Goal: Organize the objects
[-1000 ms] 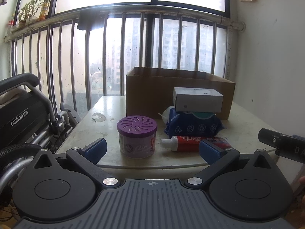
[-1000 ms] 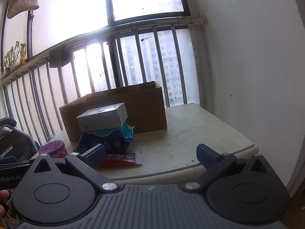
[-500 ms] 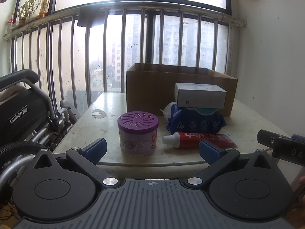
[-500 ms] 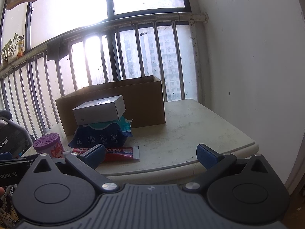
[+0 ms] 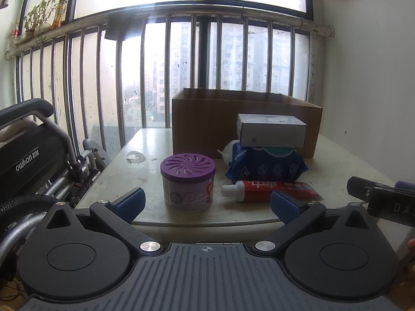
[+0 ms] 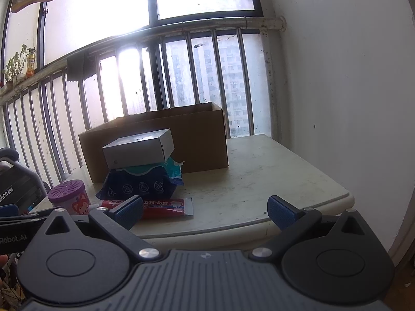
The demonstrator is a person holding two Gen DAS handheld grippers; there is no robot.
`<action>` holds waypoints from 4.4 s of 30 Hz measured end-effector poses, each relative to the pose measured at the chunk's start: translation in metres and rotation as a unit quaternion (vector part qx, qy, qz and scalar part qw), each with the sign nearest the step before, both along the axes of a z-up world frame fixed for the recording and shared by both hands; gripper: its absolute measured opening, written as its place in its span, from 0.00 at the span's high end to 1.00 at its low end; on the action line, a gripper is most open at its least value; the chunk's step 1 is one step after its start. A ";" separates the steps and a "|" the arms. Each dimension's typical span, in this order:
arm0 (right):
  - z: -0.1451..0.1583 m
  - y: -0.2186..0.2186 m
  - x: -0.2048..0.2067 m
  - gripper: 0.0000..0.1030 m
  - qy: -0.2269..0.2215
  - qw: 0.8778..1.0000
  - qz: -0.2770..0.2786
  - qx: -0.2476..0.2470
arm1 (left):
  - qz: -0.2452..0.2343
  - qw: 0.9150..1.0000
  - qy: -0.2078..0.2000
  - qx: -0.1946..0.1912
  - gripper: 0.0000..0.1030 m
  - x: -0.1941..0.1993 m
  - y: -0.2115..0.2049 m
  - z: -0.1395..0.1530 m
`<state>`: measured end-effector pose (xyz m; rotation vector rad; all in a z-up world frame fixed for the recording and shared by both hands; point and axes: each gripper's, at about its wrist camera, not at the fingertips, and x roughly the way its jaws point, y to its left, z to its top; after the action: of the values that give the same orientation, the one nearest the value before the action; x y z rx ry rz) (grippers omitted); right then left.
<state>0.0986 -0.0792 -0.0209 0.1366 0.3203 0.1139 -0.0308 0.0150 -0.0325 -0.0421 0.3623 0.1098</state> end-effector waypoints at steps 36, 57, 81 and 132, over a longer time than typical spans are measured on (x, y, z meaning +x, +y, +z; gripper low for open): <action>0.004 0.012 0.008 0.00 -0.011 0.990 0.125 0.067 | -0.018 0.999 0.001 0.036 0.19 0.023 0.011 -0.017; 0.022 0.056 0.042 0.00 0.007 0.962 0.274 0.010 | -0.082 0.996 0.009 0.041 0.33 0.060 0.043 -0.033; 0.021 0.080 0.063 0.01 0.047 0.942 0.333 0.009 | -0.107 0.993 -0.013 -0.039 0.37 0.064 0.085 -0.044; 0.037 0.149 0.090 0.34 0.072 0.906 0.411 -0.069 | -0.174 0.983 -0.049 0.020 0.37 0.053 0.089 -0.011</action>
<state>0.1882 0.0695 0.0161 -0.1419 0.5180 0.9213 0.0223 0.1040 -0.0434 0.0567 0.2647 -0.2310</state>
